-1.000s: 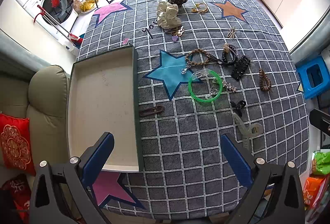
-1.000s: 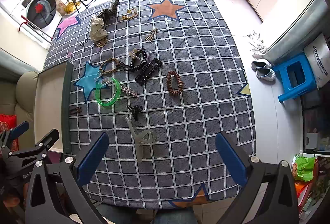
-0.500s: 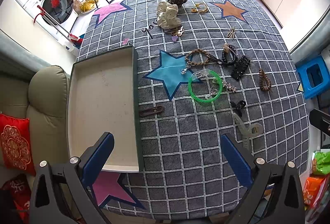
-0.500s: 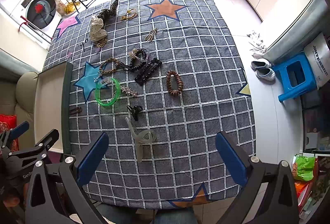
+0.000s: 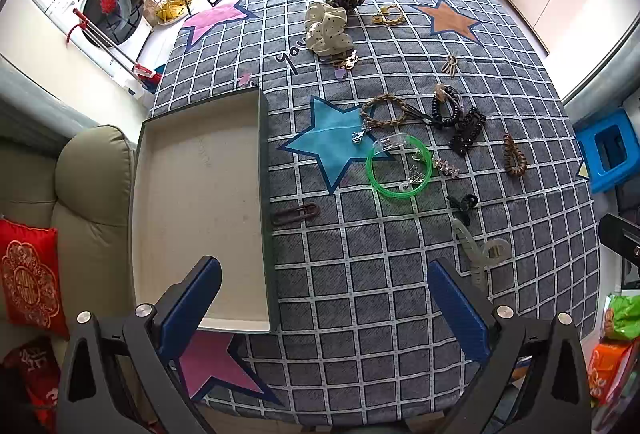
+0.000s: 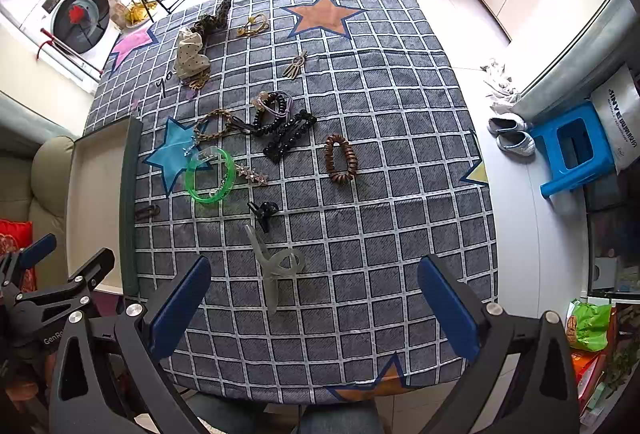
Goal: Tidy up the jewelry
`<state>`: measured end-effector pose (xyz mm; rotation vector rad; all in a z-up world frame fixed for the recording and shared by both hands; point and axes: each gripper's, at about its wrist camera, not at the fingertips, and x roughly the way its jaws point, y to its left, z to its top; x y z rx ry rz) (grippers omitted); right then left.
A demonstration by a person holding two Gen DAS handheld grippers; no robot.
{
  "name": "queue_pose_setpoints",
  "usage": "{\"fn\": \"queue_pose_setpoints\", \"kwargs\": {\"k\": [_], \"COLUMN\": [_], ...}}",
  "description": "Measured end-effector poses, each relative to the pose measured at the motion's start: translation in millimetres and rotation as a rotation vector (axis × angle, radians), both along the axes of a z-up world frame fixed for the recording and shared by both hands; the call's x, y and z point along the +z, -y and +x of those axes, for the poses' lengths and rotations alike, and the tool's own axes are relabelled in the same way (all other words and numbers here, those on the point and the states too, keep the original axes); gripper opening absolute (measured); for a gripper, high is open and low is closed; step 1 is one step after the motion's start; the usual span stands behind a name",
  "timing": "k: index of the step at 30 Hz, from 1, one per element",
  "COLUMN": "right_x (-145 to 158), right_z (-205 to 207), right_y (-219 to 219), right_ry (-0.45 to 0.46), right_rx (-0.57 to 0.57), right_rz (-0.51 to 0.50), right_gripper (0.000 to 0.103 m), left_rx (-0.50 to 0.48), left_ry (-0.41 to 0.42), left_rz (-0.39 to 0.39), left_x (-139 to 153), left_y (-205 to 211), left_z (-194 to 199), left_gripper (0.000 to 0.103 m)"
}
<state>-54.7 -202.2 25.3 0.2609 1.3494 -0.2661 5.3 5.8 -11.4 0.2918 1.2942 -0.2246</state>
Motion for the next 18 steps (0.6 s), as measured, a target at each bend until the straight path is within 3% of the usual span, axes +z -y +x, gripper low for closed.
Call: {"fn": "queue_pose_setpoints", "kwargs": {"k": [18], "right_x": [0.5], "right_z": [1.0], "right_y": [2.3], "right_ry": [0.0], "right_rx": [0.0], "right_rz": [0.001], "right_gripper": [0.103], "left_rx": [0.001], "left_ry": [-0.002], "left_rz": [0.0], "left_x": [-0.2], "left_y": [0.1], "left_z": [-0.1], "left_gripper": [0.103]}}
